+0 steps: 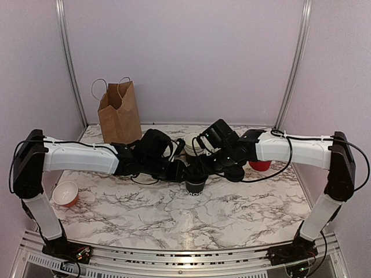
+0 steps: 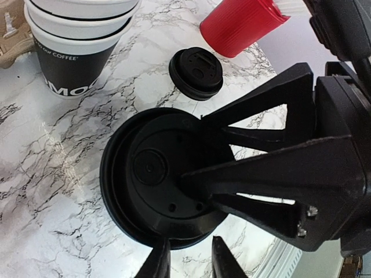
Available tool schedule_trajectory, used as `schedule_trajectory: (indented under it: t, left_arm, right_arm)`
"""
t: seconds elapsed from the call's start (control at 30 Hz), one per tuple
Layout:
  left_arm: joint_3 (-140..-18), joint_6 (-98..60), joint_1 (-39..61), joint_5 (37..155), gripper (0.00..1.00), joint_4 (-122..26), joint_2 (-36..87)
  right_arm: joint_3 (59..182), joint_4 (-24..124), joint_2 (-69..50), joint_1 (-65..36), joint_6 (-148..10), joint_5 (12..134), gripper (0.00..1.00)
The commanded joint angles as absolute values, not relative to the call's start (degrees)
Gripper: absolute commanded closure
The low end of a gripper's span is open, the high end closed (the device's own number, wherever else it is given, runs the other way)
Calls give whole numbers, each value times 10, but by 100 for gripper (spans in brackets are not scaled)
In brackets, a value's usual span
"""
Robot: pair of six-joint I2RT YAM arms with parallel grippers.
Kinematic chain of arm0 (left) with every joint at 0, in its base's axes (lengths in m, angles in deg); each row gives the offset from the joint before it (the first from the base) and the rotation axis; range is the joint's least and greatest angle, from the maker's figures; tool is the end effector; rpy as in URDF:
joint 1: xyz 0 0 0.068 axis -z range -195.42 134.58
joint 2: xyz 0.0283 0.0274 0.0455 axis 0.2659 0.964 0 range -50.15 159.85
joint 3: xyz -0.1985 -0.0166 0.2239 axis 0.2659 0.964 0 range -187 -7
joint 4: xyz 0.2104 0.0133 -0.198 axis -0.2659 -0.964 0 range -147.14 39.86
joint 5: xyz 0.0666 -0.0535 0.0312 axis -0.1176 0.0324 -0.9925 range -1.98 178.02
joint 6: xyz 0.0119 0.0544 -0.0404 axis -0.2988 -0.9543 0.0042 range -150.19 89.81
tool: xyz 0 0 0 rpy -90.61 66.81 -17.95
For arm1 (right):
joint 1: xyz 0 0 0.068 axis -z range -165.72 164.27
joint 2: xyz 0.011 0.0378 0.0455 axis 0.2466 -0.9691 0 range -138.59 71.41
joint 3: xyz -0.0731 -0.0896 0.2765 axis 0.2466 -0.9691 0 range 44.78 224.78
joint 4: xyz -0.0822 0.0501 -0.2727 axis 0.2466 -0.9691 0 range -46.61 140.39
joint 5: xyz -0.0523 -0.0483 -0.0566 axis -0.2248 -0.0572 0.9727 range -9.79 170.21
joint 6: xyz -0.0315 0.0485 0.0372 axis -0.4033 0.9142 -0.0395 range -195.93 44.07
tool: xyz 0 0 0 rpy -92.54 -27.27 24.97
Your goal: Pack the takeout coffee
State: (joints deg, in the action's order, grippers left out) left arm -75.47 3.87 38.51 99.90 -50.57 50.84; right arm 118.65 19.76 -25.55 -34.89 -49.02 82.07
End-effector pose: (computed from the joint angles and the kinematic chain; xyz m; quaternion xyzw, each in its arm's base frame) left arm 0.2540 -0.3681 0.2331 0.1994 0.8522 -0.3954 0.2786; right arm 0.2681 0.3076 0.2462 -0.1784 0.9333 0.1796 0.2547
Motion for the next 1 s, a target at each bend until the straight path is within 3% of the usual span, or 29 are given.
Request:
schedule_trajectory:
  t: [0.0, 0.33, 0.67, 0.97]
  left_arm:
    - [-778, 20, 376, 991, 75, -560, 490]
    - [-789, 12, 366, 990, 75, -572, 486]
    - [-779, 9, 347, 978, 75, -587, 454]
    - [-763, 9, 319, 953, 70, -603, 400]
  right_arm:
    - [1211, 151, -259, -356, -485, 815, 51]
    - [1232, 147, -234, -356, -484, 827, 42]
    - [1265, 119, -238, -380, -510, 880, 19]
    - [1331, 63, -311, -407, -525, 931, 15]
